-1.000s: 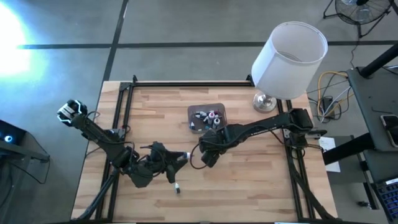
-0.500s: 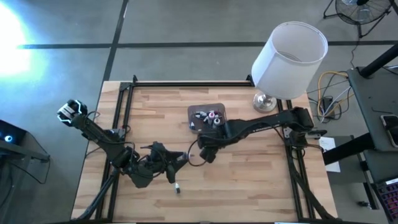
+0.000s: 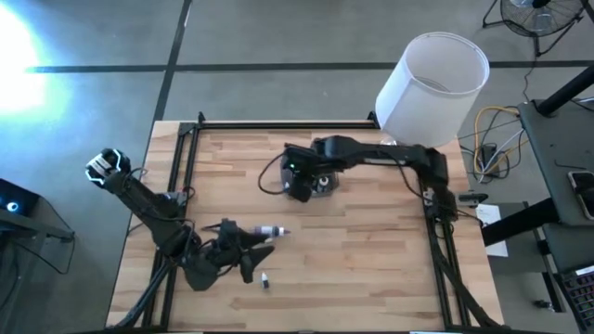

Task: Pick & Place food coloring
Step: Put the large blue food coloring bottle into the bin

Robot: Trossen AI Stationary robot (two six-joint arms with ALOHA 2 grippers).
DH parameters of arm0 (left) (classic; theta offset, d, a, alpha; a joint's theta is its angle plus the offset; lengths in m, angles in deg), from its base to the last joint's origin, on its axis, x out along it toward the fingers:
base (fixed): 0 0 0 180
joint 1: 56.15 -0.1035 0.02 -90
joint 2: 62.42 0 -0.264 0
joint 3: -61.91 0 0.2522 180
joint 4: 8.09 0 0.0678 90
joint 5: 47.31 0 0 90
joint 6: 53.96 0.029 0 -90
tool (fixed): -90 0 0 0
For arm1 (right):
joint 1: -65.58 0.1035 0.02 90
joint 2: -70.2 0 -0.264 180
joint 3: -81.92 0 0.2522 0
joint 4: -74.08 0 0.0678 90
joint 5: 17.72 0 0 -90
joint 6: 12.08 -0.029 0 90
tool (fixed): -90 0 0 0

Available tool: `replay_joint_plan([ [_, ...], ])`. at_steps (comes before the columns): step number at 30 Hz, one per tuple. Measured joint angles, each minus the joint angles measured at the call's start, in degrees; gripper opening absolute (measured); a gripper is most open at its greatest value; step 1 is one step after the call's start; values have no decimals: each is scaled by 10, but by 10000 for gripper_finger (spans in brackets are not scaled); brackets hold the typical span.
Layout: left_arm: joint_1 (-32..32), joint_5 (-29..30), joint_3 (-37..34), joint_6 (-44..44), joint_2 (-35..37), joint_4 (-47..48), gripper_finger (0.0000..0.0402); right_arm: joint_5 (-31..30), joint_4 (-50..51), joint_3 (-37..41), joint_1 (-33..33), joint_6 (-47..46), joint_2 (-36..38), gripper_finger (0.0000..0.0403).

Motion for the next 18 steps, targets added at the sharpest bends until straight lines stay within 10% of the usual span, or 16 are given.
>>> replay_joint_plan([
  [18, 65, 65, 0, -4, 0, -36, 206, 67, 22, -129, -67, 67, -185, 109],
])
